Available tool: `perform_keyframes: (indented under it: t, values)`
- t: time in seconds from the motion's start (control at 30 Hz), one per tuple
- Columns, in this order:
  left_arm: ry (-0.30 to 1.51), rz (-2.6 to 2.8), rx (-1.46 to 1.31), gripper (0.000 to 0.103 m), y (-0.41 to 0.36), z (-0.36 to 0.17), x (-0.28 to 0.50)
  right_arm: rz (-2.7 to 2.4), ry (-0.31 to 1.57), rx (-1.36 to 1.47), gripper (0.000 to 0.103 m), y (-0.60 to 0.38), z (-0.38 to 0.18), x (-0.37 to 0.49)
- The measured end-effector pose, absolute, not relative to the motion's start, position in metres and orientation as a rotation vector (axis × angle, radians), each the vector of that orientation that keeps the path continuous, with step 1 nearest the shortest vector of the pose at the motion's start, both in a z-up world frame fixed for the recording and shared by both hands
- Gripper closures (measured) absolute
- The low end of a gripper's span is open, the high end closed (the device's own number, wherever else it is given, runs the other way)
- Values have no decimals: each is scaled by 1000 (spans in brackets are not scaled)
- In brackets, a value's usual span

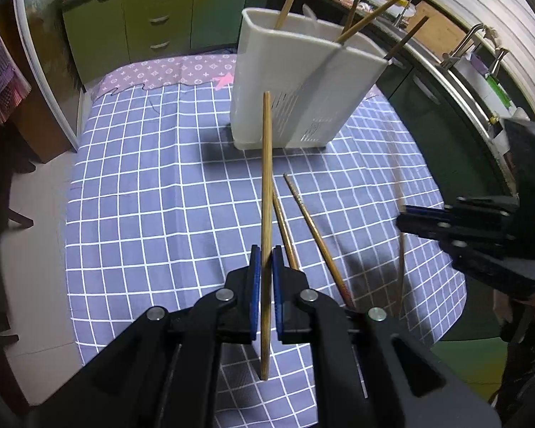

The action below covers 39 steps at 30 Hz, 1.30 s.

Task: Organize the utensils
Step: 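Lift both chopsticks upright and carry them toward the white holder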

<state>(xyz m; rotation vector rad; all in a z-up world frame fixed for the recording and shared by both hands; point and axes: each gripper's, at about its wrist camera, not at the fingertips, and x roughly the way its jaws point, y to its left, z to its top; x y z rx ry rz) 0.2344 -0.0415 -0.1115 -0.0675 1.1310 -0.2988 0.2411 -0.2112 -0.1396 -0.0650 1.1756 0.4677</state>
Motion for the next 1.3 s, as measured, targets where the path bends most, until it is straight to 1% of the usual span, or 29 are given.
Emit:
perform_keyframes:
  t: [0.13, 0.3, 0.73, 1.3]
  values:
    - [1077, -298, -44, 96, -40, -101, 220, 480, 1077, -32, 96, -232, -111, 212]
    - [1042, -315, -48, 96, -37, -90, 205, 483, 1021, -21, 96, -251, -99, 185]
    - [1005, -324, -31, 96, -35, -75, 190, 479, 996, 3, 96, -265, -96, 176]
    - [979, -341, -13, 96, -42, -65, 196, 487, 967, 3, 96, -265, -81, 182]
